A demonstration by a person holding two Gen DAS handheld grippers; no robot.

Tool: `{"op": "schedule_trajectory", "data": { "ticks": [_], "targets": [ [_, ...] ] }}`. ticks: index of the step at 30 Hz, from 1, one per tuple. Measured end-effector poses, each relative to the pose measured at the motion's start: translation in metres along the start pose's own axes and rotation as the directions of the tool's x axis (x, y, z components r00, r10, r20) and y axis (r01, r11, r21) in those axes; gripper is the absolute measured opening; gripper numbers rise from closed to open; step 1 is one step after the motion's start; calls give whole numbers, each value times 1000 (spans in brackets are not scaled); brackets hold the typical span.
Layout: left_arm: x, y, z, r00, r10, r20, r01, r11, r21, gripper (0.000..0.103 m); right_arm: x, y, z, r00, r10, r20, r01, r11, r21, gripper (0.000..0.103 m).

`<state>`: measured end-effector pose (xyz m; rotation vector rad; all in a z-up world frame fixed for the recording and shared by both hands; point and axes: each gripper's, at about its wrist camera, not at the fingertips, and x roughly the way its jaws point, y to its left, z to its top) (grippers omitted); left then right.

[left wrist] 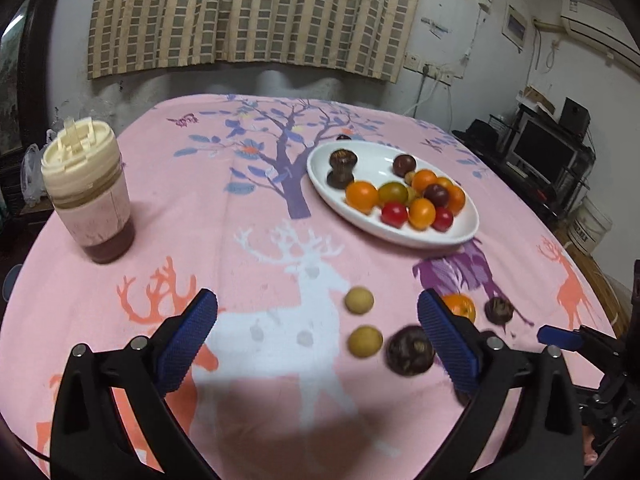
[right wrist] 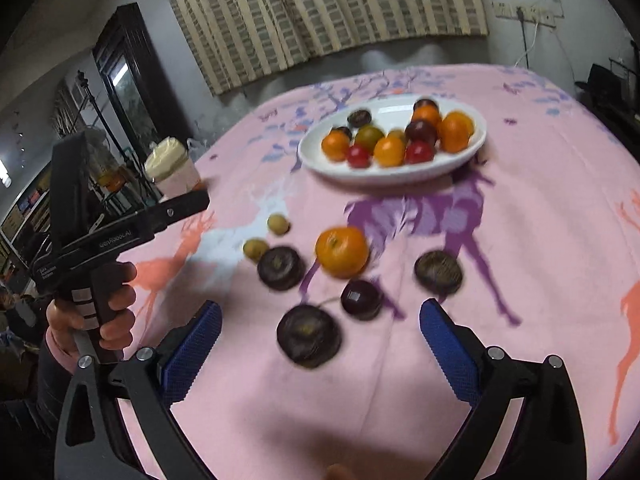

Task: Organize fruits
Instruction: 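Grasp a dark brown passion fruit with the right tool while the left tool grasps another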

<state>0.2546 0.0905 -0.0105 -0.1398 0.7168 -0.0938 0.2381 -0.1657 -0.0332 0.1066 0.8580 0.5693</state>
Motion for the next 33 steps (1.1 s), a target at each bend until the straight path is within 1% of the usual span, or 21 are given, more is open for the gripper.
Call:
{"op": "schedule_trajectory", "data": {
  "ticks": [2,4,5,6,7,9,12,16,20,21,22,23,25,26,27,28,29,30,31,32,33],
  "targets": [
    [3,1,-6,999,30,-22,-30,1000,5,98,5,8,-7,1000,-10,-20,9,1000,-10,96],
    [3,2,-9,999,45,-24,-45,999,6,98,10,14,-11,999,-36,-33,35,999,-33,88],
    [3,2,-9,999,42,-29,-42,999,1,98,14,18,-12,998,-52,-44,50,998,-43,86],
    [3,2,-10,999,32,-33,-33,999,-4,98,17,21,-14,997,-52,-55,49,998,-49,83],
    [2,1,-10,999,17,-39,-17,1000,-7,98,20,22,-15,997,-48,-64,45,998,-49,77],
    [-1,1,-10,999,7,-33,-7,1000,-6,98,29,25,-16,994,-50,-97,45,998,-52,72],
    [-5,1,-9,1000,14,-14,-14,1000,-1,98,37,25,-17,990,-79,-117,73,996,-56,70],
    [-4,4,-8,1000,-1,-31,0,1000,-31,98,39,26,-16,988,-89,-123,82,995,-58,68],
    [-6,5,-8,1000,3,-20,-4,1000,-29,98,41,28,-16,986,-106,-127,97,993,-70,65],
    [-6,5,-8,1000,5,-19,-5,1000,-28,98,42,28,-15,985,-115,-127,107,992,-73,60],
    [-6,4,-8,1000,8,-22,-9,1000,-26,98,42,28,-15,983,-131,-125,122,989,-77,50],
    [-5,4,-8,1000,16,-24,-16,1000,-23,98,42,28,-15,981,-148,-122,139,987,-82,45],
    [-4,2,-9,999,30,-27,-30,999,-10,98,40,23,-15,986,-120,-116,114,991,-64,43],
    [-3,0,-10,999,20,-33,-20,1000,2,98,37,19,-14,990,-97,-105,93,995,-43,43],
    [-3,-5,-11,999,-4,-43,5,1000,22,98,30,13,-13,996,-52,-74,51,999,-8,43],
    [-3,-10,-13,998,-33,-52,35,998,46,98,25,8,-13,998,-25,-49,26,1000,15,43],
    [-3,-18,-16,996,-65,-59,69,994,80,98,18,1,-13,1000,0,-12,0,999,50,43],
    [-3,-28,-20,994,-92,-64,99,987,127,98,14,-2,-13,1000,8,4,-8,998,65,43],
    [-3,-38,-25,993,-101,-67,111,978,175,97,9,-8,-14,999,21,27,-24,996,90,43],
    [-2,-47,-29,992,-104,-73,117,970,215,90,7,-12,-15,999,31,37,-35,994,104,43],
    [2,-57,-35,990,-106,-97,128,957,259,75,5,-14,-15,998,37,41,-41,993,114,44]
  ]
}}
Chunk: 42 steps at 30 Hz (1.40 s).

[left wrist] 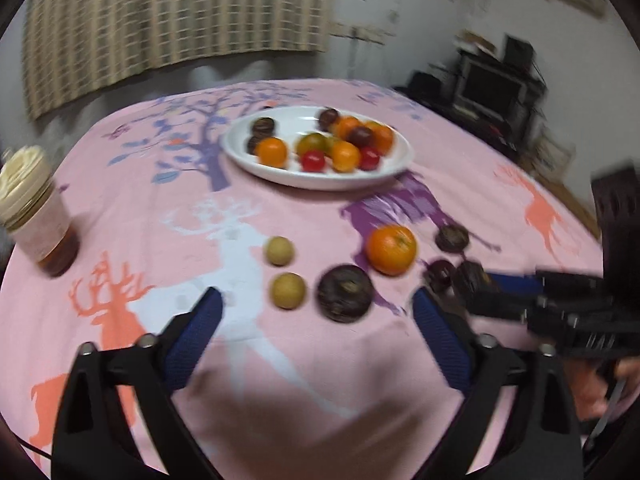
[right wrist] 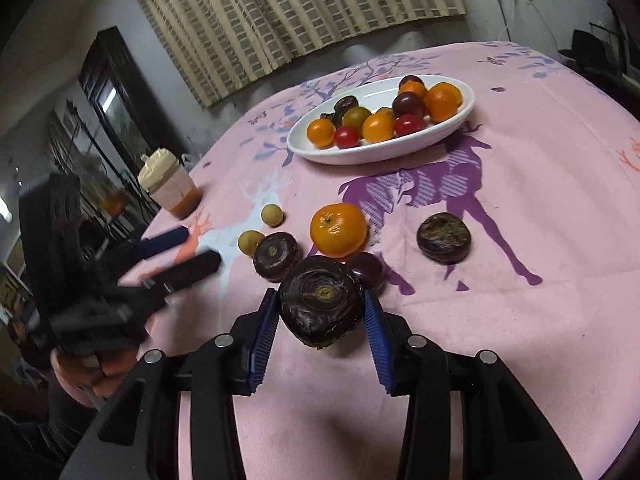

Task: Organize fruits
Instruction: 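Grasp a dark brown passion fruit with the right tool while the left tool grasps another, then carry both passion fruits onto the white plate and release them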

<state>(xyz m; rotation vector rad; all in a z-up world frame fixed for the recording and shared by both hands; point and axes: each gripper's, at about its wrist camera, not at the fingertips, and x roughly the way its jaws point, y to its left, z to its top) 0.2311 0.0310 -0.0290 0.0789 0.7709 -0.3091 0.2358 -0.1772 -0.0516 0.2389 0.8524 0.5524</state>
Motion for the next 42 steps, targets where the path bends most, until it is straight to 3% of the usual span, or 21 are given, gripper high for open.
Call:
{"op": "schedule_trajectory", "data": {
  "ticks": [3,9,16,20,23,31,32,36,38,40,42],
  "targets": [
    [21,-11,-6,995,-39,-93,42,999,24,56,-2,-7,1,1000,12,6,-13,999,31,45],
    [41,-10,-5,990,-11,-140,13,1000,11,54,-5,-7,0,999,40,16,-41,999,31,45],
    [56,-15,7,989,22,-144,-17,999,36,55,-3,-9,-1,999,32,0,-32,999,42,44],
    [58,-16,8,989,19,-144,-14,999,39,54,-4,-8,-3,1000,-28,-6,28,999,28,45],
    [58,-15,9,990,15,-141,-9,999,40,43,7,-5,-3,997,-39,-68,39,999,-4,45],
    [51,-15,5,989,7,-145,-2,999,40,42,29,11,2,973,-173,-150,145,973,-181,47],
    [49,-14,4,990,4,-144,1,999,34,42,30,14,1,971,-188,-151,156,967,-204,43],
    [33,-5,3,991,-24,-135,23,1000,-9,42,27,14,1,969,-198,-150,160,960,-229,42],
    [23,1,9,990,-69,-120,65,997,-38,42,15,10,8,982,-135,-134,108,975,-193,42],
    [16,8,24,991,-95,-96,90,995,-53,42,2,9,22,992,-89,-91,74,984,-164,42],
    [15,14,50,994,-87,-59,84,995,-57,42,-10,5,44,995,-99,2,98,983,-156,42]
  ]
}}
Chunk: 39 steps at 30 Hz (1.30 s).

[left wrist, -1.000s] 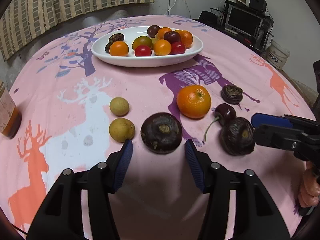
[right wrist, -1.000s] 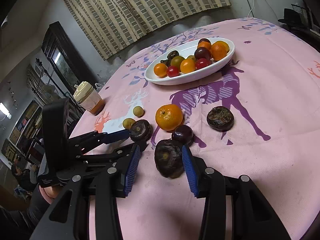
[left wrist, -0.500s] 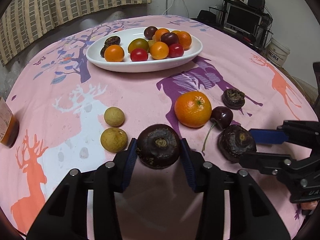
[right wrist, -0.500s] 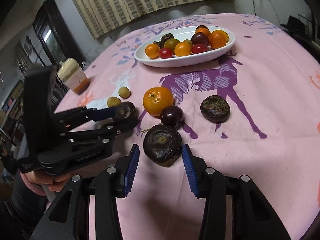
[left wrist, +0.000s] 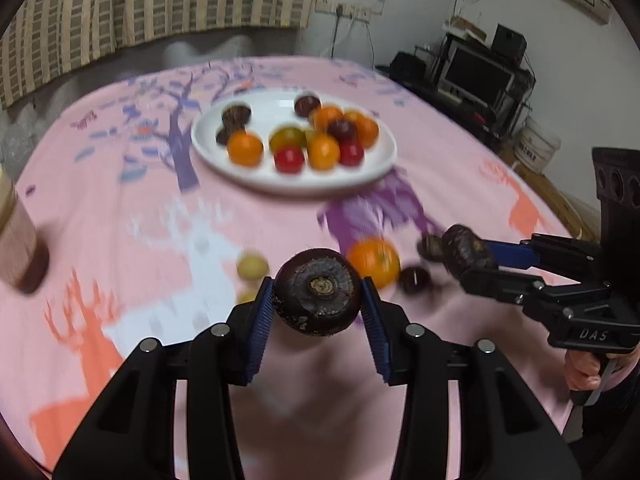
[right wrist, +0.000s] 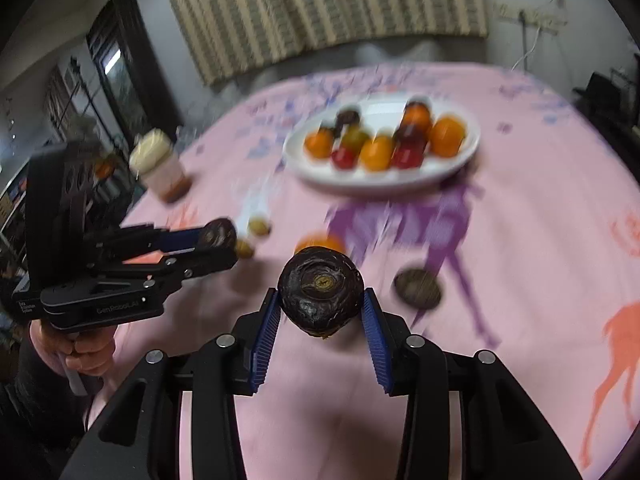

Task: Organize fruits
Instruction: 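Carry both passion fruits onto the white plate and release them, then grasp a mandarin with the right tool while the left tool grasps a small yellow-green fruit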

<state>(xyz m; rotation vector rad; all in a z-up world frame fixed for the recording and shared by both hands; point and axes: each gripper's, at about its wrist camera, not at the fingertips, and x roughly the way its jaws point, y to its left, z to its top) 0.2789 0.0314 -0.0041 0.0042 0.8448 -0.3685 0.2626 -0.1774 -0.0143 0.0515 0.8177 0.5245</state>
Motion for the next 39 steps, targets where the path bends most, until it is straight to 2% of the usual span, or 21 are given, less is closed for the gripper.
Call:
{"op": "schedule_trajectory", "data": {
  "ticks": [5,7,10,11,12,14,15,18,21,23,25,26,28,33,39],
  "targets": [
    [33,8,73,999,29,45,-29,1000,-14,42,15,-26,57,992,-29,121,29,1000,1,42],
    [56,10,99,997,58,45,-58,998,-14,42,36,-40,83,989,-65,136,66,998,0,42],
    [87,17,129,993,105,48,-103,994,-48,43,68,-60,107,988,-69,137,66,997,26,44],
    [94,20,134,990,134,42,-131,989,-65,54,80,-67,113,988,-75,133,72,997,33,52],
    [96,22,136,985,170,34,-167,982,-87,72,86,-71,113,988,-87,124,84,996,35,58],
    [85,23,131,981,183,65,-177,979,-100,88,86,-71,107,989,-100,113,97,995,26,63],
    [74,23,126,977,191,90,-183,979,-86,93,81,-68,104,989,-93,115,92,996,13,63],
    [45,26,103,970,217,108,-210,975,-71,95,62,-49,94,991,-66,116,71,997,-39,70],
    [18,35,72,971,218,103,-205,971,-121,96,47,-24,80,996,6,94,4,995,-99,75],
    [4,41,48,969,225,100,-208,965,-162,96,44,-8,70,997,14,82,-2,989,-151,78],
    [-5,48,25,958,269,97,-246,948,-203,97,46,5,57,998,-28,48,37,982,-187,78],
    [-6,51,15,948,304,92,-279,936,-215,97,48,10,51,999,-19,27,24,982,-188,78],
    [-5,55,2,939,333,81,-307,922,-235,97,53,15,45,1000,-3,-14,1,983,-186,78],
    [6,65,-8,957,290,6,-278,921,-272,97,64,28,31,997,-56,-51,42,969,-244,78],
    [4,62,-11,945,328,6,-315,912,-261,97,72,33,22,994,-63,-87,38,963,-266,78]
  ]
}}
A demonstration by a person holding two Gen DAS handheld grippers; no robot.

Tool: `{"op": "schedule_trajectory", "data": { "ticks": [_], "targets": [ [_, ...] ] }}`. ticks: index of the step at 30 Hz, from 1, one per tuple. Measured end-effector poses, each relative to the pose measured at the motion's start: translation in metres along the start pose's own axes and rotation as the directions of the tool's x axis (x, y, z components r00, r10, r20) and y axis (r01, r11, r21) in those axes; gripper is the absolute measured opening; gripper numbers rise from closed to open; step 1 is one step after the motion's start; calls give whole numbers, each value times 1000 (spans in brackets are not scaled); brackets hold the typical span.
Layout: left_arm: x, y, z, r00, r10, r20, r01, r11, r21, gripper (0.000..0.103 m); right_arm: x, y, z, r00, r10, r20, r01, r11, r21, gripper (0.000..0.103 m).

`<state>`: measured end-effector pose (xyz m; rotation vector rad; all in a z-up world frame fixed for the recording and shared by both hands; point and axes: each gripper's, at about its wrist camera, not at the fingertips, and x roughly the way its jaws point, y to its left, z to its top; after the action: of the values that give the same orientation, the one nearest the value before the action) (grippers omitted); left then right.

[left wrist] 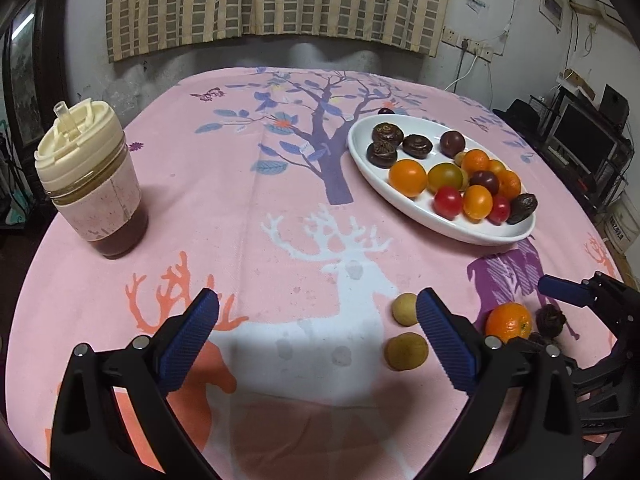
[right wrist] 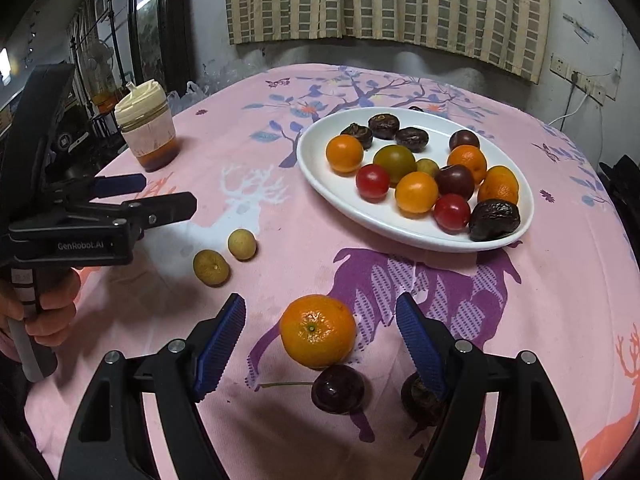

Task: Organize fruits
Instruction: 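Grasp a mandarin with the right tool while the left tool grasps a small yellow-green fruit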

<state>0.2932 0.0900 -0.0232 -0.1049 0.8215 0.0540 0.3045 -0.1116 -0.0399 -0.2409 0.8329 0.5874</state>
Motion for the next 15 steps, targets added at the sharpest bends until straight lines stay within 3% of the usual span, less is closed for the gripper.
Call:
{"op": "schedule_trajectory", "data": {
  "ticks": [10,14,15],
  "targets": [
    [0,3,1,1000,19,-4,-19,1000,-3,97,13,6,-5,999,-8,-53,6,999,-35,76],
    [-3,4,1,1000,30,9,-30,1000,1,97,20,9,-8,997,-9,-83,6,999,-43,60],
    [-3,4,1,1000,26,8,-26,1000,1,97,22,8,-9,996,-8,-93,4,999,-40,51]
  ]
}}
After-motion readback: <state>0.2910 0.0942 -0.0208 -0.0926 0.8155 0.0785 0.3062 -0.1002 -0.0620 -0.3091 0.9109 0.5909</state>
